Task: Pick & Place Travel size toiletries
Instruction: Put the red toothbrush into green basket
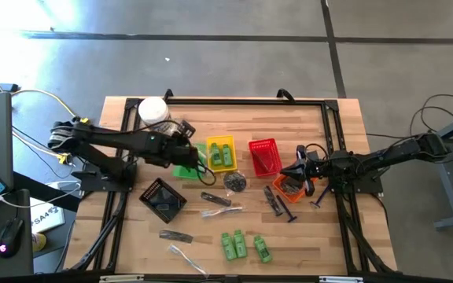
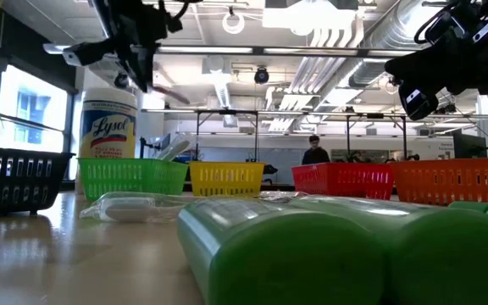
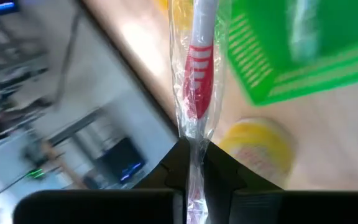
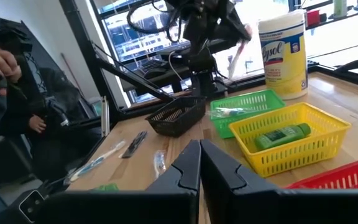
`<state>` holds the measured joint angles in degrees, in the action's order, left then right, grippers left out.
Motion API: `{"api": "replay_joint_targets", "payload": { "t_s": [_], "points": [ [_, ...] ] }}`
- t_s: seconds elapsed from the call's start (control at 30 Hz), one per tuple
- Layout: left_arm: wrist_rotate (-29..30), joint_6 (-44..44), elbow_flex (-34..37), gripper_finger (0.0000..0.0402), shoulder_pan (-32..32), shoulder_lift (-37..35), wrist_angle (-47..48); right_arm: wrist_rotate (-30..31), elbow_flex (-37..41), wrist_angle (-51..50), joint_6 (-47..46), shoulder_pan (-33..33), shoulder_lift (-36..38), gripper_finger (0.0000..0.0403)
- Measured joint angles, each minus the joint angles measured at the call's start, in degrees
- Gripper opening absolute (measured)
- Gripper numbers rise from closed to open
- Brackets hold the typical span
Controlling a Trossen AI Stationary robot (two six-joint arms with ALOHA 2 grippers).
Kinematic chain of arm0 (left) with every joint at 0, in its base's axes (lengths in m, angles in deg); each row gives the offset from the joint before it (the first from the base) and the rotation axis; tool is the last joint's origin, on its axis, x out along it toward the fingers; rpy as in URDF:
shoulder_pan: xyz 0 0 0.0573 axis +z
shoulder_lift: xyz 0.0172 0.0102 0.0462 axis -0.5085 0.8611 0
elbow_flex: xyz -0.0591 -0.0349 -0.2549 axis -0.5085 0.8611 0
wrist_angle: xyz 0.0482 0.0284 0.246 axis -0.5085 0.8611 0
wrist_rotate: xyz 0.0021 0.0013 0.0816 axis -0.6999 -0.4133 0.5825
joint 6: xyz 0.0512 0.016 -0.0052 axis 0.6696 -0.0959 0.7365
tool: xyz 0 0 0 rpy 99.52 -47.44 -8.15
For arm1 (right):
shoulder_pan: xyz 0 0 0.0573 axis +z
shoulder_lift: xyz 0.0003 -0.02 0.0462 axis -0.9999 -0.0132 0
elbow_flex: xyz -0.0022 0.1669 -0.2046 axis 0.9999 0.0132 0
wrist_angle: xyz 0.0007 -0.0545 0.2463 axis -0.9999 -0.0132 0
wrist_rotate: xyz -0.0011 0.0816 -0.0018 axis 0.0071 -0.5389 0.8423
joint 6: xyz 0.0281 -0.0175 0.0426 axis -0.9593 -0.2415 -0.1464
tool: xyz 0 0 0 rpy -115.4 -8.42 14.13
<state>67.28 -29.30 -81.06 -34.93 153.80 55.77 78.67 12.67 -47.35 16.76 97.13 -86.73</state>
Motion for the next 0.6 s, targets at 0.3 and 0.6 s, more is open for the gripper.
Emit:
{"api": "replay_joint_targets", "payload": {
  "t_s": [0.3, 0.6],
  "points": [
    [-21.3, -2.9, 0.0, 0.0016, 6.9, -0.4, -13.2, -0.1, 0.0, 0.3, 0.6, 0.0, 0.0, 0.0002],
    [-42.8, -9.2, 10.5, 0.0014, 14.8, -2.0, -27.9, -0.5, 0.0, 0.3, 0.0, 0.0, 0.0, 0.0002]
  ]
}}
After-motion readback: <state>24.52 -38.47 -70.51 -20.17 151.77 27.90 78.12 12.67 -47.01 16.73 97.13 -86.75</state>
